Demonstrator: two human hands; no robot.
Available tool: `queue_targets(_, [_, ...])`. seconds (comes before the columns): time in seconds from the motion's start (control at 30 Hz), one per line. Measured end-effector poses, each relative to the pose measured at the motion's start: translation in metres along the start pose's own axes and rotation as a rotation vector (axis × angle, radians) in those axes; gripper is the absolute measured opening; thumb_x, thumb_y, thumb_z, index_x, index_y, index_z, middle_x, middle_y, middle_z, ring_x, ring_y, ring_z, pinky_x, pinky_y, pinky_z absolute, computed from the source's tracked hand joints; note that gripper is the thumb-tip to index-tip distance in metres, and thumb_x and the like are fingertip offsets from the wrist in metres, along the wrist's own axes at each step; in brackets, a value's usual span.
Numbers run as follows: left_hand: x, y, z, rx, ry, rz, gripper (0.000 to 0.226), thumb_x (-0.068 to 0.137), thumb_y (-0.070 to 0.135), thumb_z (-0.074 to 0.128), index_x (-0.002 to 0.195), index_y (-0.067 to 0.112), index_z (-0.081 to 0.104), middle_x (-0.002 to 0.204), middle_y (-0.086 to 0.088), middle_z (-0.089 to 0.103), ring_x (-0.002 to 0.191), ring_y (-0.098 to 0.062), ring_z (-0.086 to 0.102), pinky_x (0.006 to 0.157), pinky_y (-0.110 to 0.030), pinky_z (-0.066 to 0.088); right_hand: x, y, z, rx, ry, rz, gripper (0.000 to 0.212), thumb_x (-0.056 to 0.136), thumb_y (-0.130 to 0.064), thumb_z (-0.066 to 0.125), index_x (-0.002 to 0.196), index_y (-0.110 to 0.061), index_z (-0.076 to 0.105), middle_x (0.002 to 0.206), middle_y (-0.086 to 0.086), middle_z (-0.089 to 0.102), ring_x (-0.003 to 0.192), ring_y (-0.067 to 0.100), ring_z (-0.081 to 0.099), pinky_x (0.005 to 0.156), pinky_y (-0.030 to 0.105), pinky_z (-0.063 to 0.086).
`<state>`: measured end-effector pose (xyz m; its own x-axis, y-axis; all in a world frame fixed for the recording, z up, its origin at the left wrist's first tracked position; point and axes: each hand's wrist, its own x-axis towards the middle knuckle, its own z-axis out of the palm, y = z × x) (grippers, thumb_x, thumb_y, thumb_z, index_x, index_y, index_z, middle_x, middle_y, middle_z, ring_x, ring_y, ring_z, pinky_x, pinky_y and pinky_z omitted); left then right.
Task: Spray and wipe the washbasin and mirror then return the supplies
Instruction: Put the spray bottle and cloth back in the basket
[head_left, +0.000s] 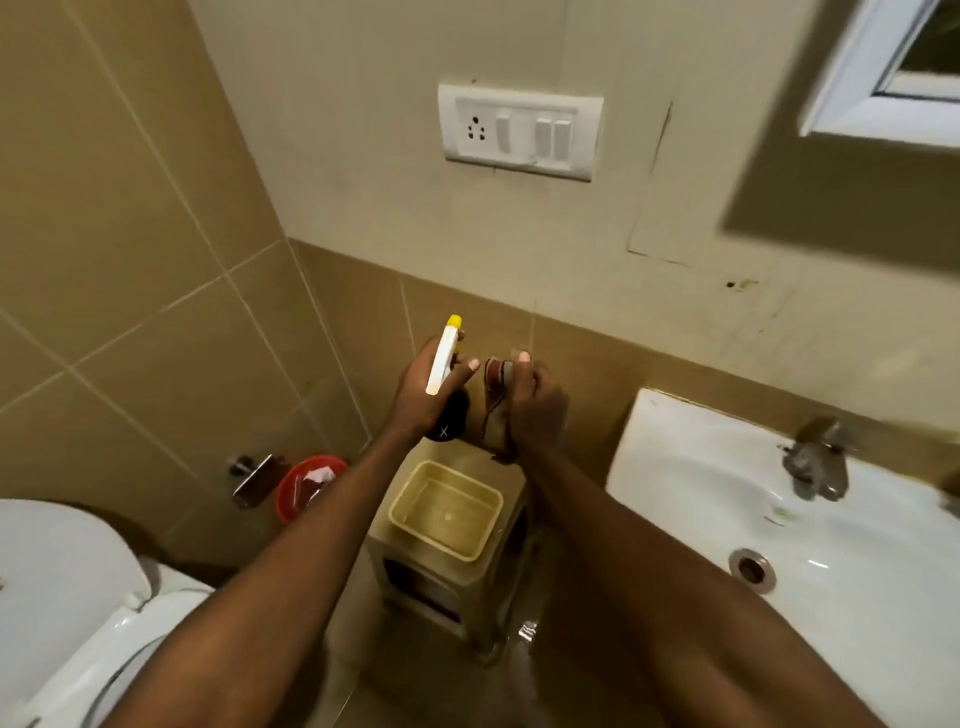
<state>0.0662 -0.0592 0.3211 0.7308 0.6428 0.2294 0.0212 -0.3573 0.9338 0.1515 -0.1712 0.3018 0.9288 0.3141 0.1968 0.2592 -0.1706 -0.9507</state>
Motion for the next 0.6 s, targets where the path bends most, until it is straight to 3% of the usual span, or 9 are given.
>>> queue_targets(0.13, [0.008,-0.061,-0.010,0.015,-0.031,-0.059,0.037,0.086,0.023,0.069,0.120,0.021,0.055,0.092,0.005,0.064,0.086,-0.009,0.062,0.078,-0.025,0.048,-0.001,0.045,0.041,-0.051,-0.035,0.155,0.043,0.102,-0.040,0.034,0.109,-0.012,0.065,0.095,0.013,0.069,0.089,0.027,0.064,0.081,0.043,0.052])
queue_targets(0.2, [0.011,-0.093,-0.012,0.050,-0.051,-0.063,0.039,0.086,0.021,0.069,0.122,0.015,0.055,0.098,0.003,0.064,0.092,-0.011,0.063,0.081,-0.025,0.048,-0.004,0.070,0.060,-0.064,-0.030,0.202,0.044,0.102,-0.041,0.031,0.121,-0.016,0.063,0.102,0.014,0.069,0.096,0.027,0.064,0.083,0.038,0.050])
queue_targets(0.3, [0.015,-0.144,-0.009,0.062,-0.082,-0.071,0.036,0.085,0.022,0.069,0.118,0.019,0.056,0.103,0.002,0.064,0.097,-0.010,0.063,0.083,-0.025,0.049,-0.008,0.106,0.085,-0.067,-0.018,0.276,0.044,0.103,-0.040,0.029,0.123,-0.018,0.061,0.108,0.011,0.068,0.101,0.026,0.062,0.082,0.032,0.047])
queue_targets(0.4, [0.017,-0.194,-0.001,0.056,-0.116,-0.074,0.036,0.085,0.025,0.070,0.117,0.030,0.054,0.102,0.009,0.061,0.094,0.009,0.058,0.081,-0.012,0.045,-0.012,0.144,0.108,-0.070,0.016,0.337,0.045,0.104,-0.038,0.027,0.122,-0.016,0.062,0.112,0.010,0.067,0.105,0.026,0.060,0.082,0.029,0.043])
queue_targets(0.5, [0.015,-0.251,0.012,0.041,-0.143,-0.103,0.042,0.083,0.026,0.072,0.122,0.023,0.056,0.110,0.004,0.062,0.100,0.003,0.058,0.085,-0.012,0.044,-0.018,0.188,0.135,-0.109,0.074,0.413,0.045,0.104,-0.038,0.026,0.123,-0.016,0.060,0.118,0.011,0.065,0.109,0.029,0.057,0.084,0.029,0.038])
queue_targets(0.6, [0.001,-0.304,0.024,0.025,-0.209,-0.134,0.040,0.083,0.028,0.072,0.120,0.032,0.055,0.101,0.012,0.062,0.093,0.006,0.060,0.083,-0.010,0.045,-0.030,0.232,0.155,-0.147,0.103,0.501,0.045,0.104,-0.038,0.025,0.120,-0.013,0.059,0.118,0.012,0.063,0.109,0.031,0.057,0.091,0.034,0.039])
